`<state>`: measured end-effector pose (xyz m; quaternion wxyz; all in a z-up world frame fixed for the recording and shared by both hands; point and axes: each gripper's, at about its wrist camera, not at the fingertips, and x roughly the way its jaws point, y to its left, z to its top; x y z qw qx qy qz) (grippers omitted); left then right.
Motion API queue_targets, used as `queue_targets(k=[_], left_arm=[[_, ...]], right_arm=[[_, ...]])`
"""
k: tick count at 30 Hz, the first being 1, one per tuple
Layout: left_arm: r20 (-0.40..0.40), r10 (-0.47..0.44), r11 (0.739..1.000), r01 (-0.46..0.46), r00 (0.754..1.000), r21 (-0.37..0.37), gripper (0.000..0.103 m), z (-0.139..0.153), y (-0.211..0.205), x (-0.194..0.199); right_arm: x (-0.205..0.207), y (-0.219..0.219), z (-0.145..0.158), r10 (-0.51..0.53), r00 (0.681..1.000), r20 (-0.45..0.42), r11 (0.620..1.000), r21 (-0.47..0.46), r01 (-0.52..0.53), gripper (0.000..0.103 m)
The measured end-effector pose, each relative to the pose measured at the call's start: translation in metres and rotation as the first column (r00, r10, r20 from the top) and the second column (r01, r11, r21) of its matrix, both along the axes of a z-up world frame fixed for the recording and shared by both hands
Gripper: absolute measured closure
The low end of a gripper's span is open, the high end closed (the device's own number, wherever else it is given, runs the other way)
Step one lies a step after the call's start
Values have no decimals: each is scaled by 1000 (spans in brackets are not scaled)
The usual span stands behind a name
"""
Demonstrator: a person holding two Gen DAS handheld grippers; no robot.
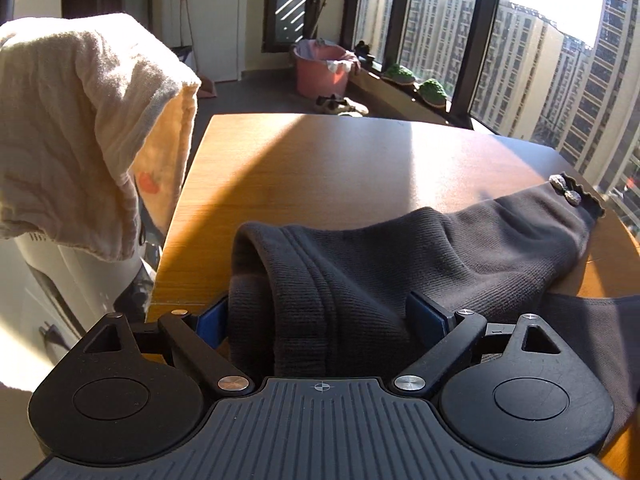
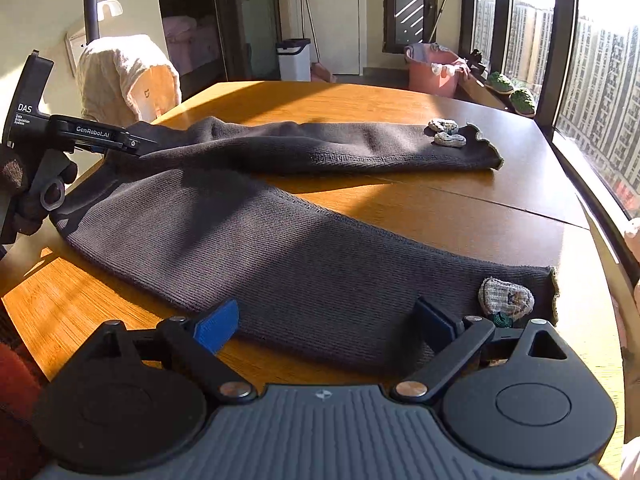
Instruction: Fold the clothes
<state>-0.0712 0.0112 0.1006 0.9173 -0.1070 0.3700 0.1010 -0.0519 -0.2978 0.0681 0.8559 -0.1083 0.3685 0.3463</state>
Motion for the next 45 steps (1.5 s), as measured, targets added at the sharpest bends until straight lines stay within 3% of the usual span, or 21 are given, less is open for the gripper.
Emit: queue_targets(k=[3,5,7,13,16,18,19,20,21,22,30,35,39,42,45], left_arm=[[18,17,997,-16,1000,-72,7,5,9,-5],[33,58,996,-56,998,-68,6,8,19,3],[34,77,996,-75,996,-56,6,8,25,12],[11,57,998,-57,998,9,7,-1,20,35],[11,49,999,-49,999,19,14,-3,17,34],[17,45,999,-46,999,27,26,-3,19,32],[20,43,999,-44,999,32,32,-2,20,30],[23,43,998,-44,999,38,44,-2,21,30],[27,42,998,-43,999,37,54,-1,22,29],[36,36,999,-37,999,17,57,0,25,27],[185,-38,998,30,982,49,61,43,10,-19],[230,-115,992,99,966,79,61,57,-15,-73],[180,-169,982,150,969,117,61,45,-34,-104],[140,-171,982,157,975,107,61,32,-38,-117],[128,-148,987,138,981,82,61,25,-34,-122]], right_arm=[[22,5,18,-37,997,64,999,31,35,14],[49,14,29,-88,989,123,995,47,83,41],[91,23,37,-151,981,120,987,73,143,57],[187,39,28,-346,925,158,938,53,341,57],[214,41,7,-383,917,110,923,9,384,57],[222,37,-4,-386,921,55,923,25,385,58],[220,34,-4,-379,924,45,925,56,377,74],[216,31,-2,-374,927,36,926,76,370,89],[212,29,1,-368,929,27,926,95,364,94],[206,26,5,-360,933,25,928,114,355,97],[124,-18,56,-268,960,78,937,254,241,97],[67,-50,45,-249,967,61,945,233,229,97],[39,-68,23,-283,959,16,943,190,275,97],[25,-71,12,-295,955,33,946,150,287,97],[26,-67,15,-301,952,52,943,167,288,93]])
